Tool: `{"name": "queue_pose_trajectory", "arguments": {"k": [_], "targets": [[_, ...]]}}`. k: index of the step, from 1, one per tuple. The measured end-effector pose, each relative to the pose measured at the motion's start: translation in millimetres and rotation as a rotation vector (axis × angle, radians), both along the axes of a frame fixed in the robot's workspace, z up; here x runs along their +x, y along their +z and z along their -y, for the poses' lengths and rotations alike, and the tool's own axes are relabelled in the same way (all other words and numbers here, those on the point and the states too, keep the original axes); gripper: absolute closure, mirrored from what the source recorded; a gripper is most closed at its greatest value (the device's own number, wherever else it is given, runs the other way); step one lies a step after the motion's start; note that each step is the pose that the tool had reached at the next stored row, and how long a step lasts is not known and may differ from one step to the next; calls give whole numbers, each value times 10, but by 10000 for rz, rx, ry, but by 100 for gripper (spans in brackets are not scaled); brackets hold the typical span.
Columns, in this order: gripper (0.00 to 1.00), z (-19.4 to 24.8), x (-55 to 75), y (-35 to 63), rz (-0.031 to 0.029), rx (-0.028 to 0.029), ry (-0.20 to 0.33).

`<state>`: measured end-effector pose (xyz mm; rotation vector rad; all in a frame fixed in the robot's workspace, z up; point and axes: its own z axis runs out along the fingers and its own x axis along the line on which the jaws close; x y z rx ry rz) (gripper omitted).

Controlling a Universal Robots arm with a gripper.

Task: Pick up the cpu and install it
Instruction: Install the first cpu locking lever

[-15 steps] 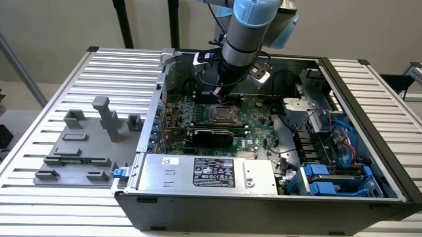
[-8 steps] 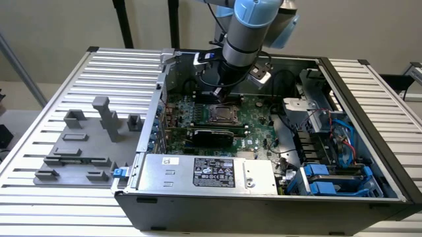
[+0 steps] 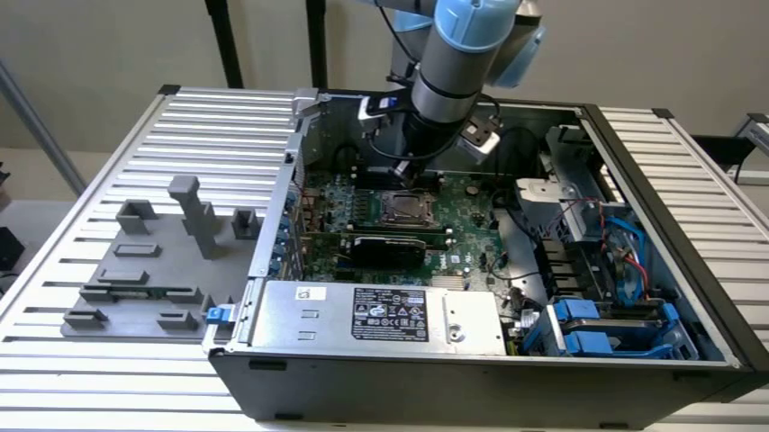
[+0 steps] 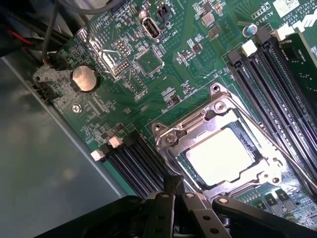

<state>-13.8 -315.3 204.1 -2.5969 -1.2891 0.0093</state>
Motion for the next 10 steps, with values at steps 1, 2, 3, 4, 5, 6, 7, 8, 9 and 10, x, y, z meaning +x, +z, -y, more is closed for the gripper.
{"name": "queue_pose_trajectory", "arguments": {"k": [1,2,3,4,5,6,7,8,9,10], "targets": [[89,2,3,-2,0,0,0],[89,4,5,-6,0,1,1],[89,8,8,-9,-1,3,2],[89,11,11,-13,0,9,5],[89,15,15,-15,0,16,8],[89,18,19,-19,1,27,11],[89,21,23,-22,1,37,15],[89,24,28,-25,1,46,19],[89,27,33,-28,1,55,23],[89,30,38,-30,2,62,27]]}}
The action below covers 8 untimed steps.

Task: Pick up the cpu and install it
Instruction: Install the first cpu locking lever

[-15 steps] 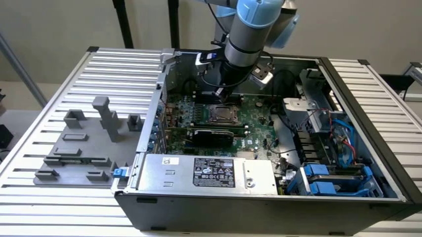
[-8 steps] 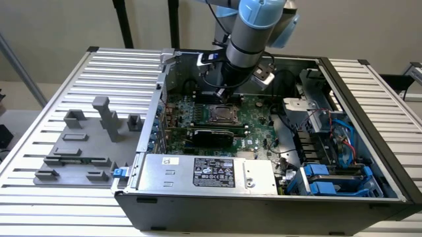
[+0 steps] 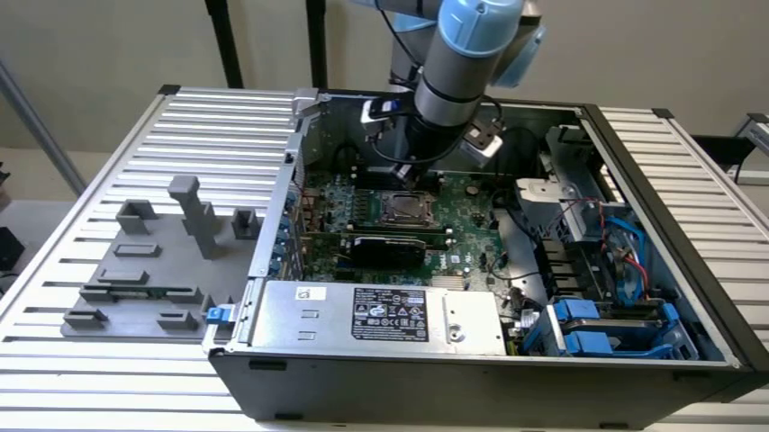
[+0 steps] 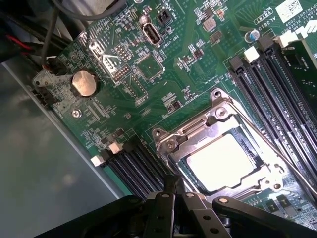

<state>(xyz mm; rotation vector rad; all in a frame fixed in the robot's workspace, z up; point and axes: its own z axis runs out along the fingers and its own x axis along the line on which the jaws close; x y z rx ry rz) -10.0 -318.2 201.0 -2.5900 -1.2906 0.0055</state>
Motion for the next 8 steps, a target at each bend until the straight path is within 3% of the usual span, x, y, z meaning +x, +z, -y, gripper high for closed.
{"name": "queue_pose_trajectory", "arguments": {"k": [8], "targets": [[89,13,23,-14,3,67,31]]}}
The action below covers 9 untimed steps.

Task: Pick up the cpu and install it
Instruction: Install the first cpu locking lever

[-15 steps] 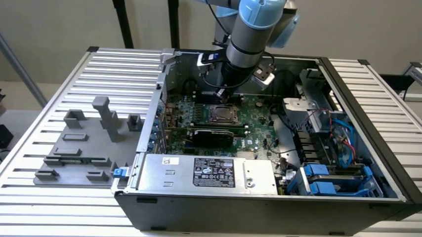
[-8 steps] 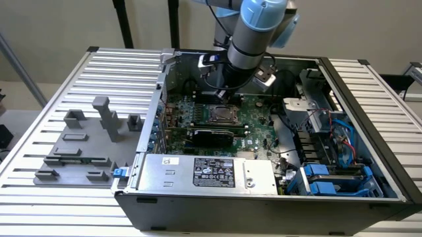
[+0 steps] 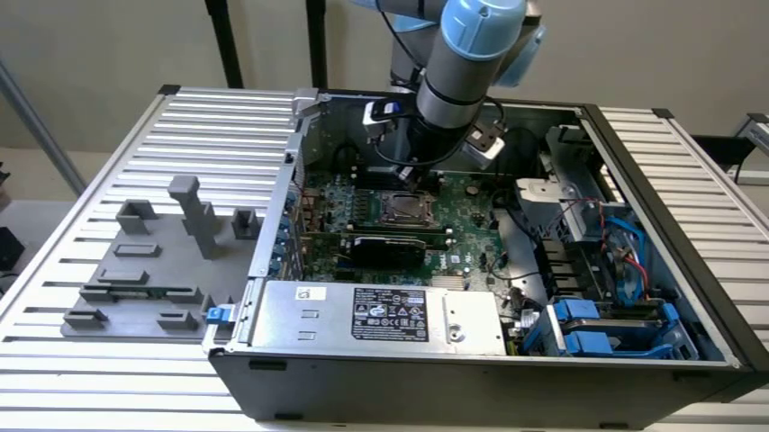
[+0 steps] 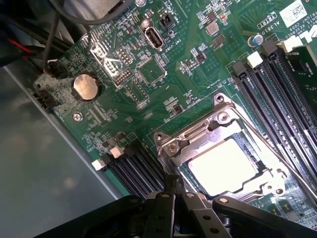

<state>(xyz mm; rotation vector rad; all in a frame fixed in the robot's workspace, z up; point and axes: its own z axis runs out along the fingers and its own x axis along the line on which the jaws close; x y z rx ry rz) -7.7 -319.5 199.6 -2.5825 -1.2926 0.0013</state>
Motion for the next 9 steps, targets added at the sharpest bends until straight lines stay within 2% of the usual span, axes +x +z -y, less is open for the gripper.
{"name": "queue_pose_trajectory", "arguments": {"k": [4,9], "targets": [[89,0,-62,38,0,33,2],[89,-2,-202,61,3,42,1]]}}
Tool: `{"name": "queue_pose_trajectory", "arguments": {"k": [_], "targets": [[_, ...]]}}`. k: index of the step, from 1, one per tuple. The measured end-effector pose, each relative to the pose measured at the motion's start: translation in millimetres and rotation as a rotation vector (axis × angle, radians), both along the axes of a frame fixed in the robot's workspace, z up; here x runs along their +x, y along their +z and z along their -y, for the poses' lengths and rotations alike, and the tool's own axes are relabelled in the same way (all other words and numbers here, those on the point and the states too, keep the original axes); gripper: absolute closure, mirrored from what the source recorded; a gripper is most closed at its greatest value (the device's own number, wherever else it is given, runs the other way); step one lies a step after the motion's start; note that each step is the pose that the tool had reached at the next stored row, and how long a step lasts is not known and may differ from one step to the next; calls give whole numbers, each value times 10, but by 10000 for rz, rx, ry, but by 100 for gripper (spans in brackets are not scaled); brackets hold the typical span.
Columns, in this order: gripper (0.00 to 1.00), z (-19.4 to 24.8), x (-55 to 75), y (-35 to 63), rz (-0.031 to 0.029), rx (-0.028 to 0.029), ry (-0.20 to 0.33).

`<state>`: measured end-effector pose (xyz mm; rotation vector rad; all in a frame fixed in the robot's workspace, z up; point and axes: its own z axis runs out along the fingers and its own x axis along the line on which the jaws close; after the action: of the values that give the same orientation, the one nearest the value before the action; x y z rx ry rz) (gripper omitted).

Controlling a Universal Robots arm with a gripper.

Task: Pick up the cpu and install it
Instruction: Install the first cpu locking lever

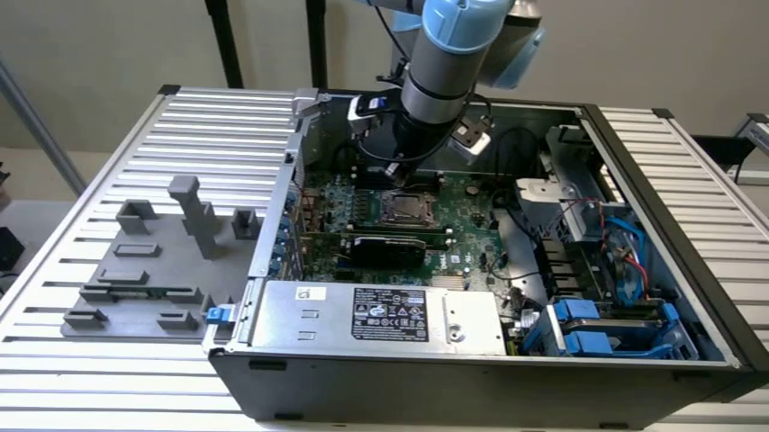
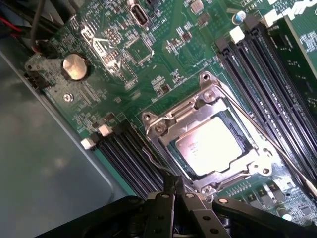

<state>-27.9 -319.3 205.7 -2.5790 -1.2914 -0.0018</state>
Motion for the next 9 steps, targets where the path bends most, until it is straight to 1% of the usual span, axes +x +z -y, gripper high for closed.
{"name": "queue_pose_trajectory", "arguments": {"k": [6,9], "targets": [[89,-31,-2,1,-1,-2,1],[89,-33,1,1,-2,-2,2]]}}
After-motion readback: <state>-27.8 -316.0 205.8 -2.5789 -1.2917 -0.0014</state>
